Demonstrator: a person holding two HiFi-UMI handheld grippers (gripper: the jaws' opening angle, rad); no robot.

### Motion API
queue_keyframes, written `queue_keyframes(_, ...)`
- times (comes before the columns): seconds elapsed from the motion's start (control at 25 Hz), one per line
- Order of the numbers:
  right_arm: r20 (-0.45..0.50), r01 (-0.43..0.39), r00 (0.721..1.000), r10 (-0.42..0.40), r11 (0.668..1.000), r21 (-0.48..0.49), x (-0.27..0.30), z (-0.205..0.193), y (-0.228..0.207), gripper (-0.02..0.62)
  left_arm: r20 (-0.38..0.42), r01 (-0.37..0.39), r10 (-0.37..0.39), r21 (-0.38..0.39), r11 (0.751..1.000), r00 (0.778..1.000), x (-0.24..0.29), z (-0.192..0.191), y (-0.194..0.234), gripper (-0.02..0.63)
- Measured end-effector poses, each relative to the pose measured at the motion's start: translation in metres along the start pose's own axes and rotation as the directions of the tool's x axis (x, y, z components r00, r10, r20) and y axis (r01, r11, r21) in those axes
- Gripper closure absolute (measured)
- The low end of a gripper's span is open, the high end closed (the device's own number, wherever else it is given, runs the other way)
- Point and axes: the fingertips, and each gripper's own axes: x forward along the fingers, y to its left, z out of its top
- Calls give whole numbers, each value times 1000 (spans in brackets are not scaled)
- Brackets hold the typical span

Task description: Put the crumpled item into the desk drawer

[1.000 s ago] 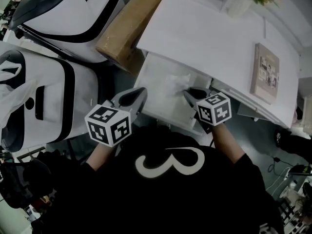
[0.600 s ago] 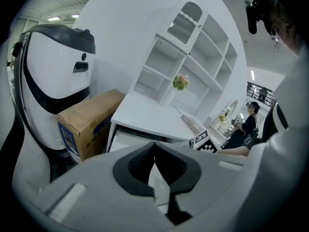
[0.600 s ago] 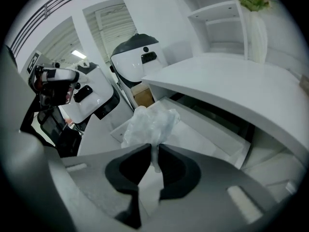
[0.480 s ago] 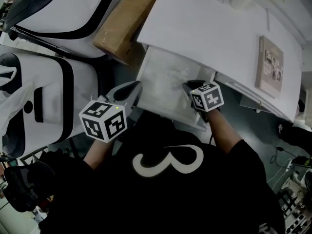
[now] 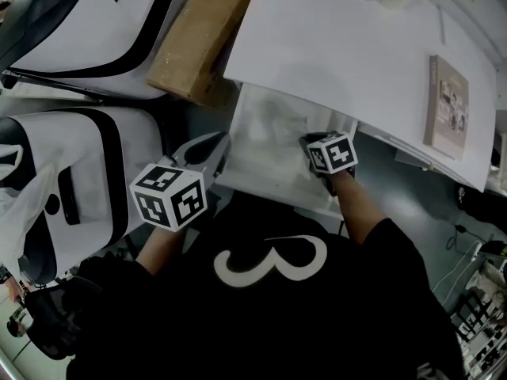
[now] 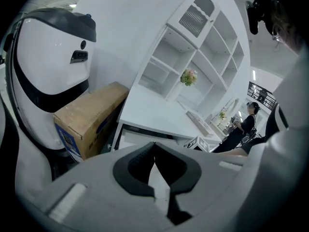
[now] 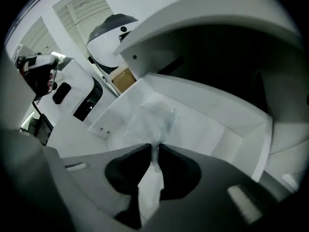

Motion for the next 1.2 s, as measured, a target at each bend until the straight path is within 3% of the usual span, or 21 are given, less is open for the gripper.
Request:
queue_keyframes(0.64, -71, 72, 996, -62, 985, 156, 43, -9, -31, 523, -70, 55, -53, 30, 998, 996, 32, 23, 47, 597)
queue_keyframes(1.2, -13, 99, 995, -99, 967, 234, 34, 7, -36, 394, -92, 104, -100, 41, 994, 991, 51, 36, 62, 597)
